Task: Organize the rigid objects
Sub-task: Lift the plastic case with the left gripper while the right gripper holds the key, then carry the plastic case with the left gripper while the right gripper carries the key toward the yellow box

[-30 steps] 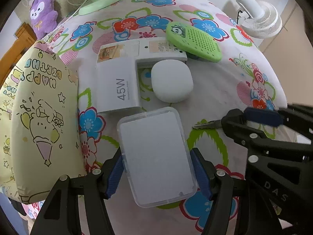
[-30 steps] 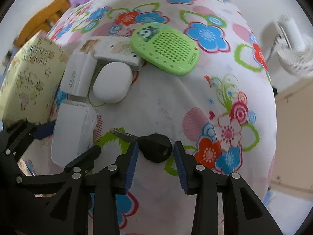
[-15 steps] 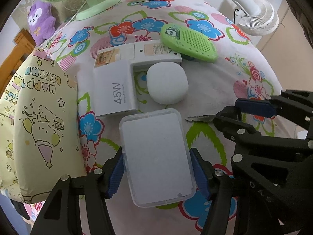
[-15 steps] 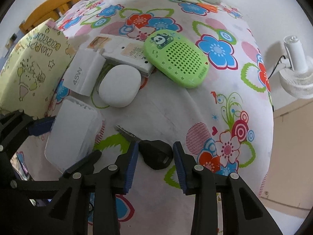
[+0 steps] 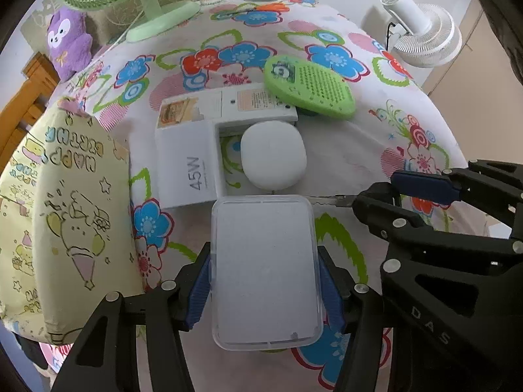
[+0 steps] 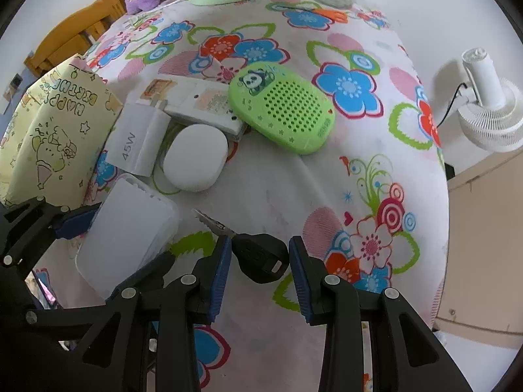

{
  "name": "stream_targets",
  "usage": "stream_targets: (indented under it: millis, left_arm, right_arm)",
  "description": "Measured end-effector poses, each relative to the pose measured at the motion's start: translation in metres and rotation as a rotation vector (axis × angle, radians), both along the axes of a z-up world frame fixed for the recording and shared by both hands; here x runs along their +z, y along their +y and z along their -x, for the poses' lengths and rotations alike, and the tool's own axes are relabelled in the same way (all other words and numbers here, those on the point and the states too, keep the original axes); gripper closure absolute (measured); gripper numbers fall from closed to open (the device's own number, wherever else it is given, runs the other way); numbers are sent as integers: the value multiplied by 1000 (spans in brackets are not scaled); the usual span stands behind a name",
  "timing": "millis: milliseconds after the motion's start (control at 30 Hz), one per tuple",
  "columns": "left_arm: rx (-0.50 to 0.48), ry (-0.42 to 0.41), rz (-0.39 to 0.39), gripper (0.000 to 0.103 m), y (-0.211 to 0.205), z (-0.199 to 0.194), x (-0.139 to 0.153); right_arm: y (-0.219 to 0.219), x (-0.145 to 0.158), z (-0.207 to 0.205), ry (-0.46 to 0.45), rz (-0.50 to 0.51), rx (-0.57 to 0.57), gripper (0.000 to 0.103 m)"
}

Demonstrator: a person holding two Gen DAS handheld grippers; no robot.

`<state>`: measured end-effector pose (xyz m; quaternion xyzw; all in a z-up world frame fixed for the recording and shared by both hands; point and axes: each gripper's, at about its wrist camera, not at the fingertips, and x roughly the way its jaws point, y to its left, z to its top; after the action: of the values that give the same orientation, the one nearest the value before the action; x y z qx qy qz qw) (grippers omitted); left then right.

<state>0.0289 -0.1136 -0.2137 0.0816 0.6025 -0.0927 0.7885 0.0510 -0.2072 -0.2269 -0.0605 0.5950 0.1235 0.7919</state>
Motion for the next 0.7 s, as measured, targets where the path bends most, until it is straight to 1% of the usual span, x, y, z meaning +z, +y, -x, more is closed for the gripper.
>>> stream_targets:
  millis: [100, 300, 433, 700]
  left_arm:
    - [-3, -6, 0, 42, 0, 2, 2]
    - [-4, -18, -5, 42, -1, -3, 13]
    - [-6, -42, -2, 42, -2, -7, 28]
    - [-5, -85, 18, 42, 0, -13, 63]
  right_arm:
    - [-3, 0, 1, 12, -25, -25, 64]
    - [-5, 10, -3, 2, -21, -52, 64]
    - [-6, 24, -6, -22, -18, -69, 64]
    - [-6, 62, -9, -83, -24, -89, 64]
